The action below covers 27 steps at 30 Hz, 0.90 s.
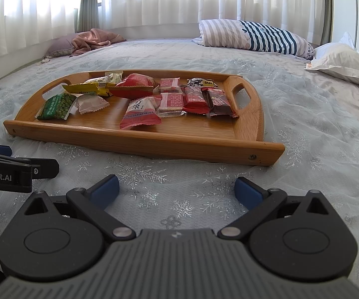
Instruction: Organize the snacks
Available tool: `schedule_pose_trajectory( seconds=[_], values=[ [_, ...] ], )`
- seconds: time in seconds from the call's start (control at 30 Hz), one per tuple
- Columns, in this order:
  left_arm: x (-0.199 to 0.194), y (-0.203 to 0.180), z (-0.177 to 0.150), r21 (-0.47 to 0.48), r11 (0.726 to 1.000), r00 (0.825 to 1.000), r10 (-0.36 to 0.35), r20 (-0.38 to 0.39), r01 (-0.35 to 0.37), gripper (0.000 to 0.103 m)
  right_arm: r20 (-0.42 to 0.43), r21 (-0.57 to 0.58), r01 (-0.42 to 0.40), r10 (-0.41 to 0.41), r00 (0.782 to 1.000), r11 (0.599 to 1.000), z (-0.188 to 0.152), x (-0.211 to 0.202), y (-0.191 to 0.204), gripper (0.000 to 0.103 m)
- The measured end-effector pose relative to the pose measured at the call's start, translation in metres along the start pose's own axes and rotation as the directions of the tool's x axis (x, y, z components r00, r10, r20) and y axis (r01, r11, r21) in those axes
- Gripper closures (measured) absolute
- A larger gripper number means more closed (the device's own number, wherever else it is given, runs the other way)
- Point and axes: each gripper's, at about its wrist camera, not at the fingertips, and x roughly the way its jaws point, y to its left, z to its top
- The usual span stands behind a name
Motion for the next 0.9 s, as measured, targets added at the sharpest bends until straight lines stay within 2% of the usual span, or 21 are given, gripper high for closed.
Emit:
schedule_pose_trajectory(
  seconds=[0.9],
  values=[
    [-0.0010,-0.0004,-0.0028,0.002,1.000,1.000,0.000,0.010,0.000,0.000,0.001,-0.001,0.001,-0.001,1.000,1.000,0.0001,-0.0002,0.0003,0.000]
  ],
)
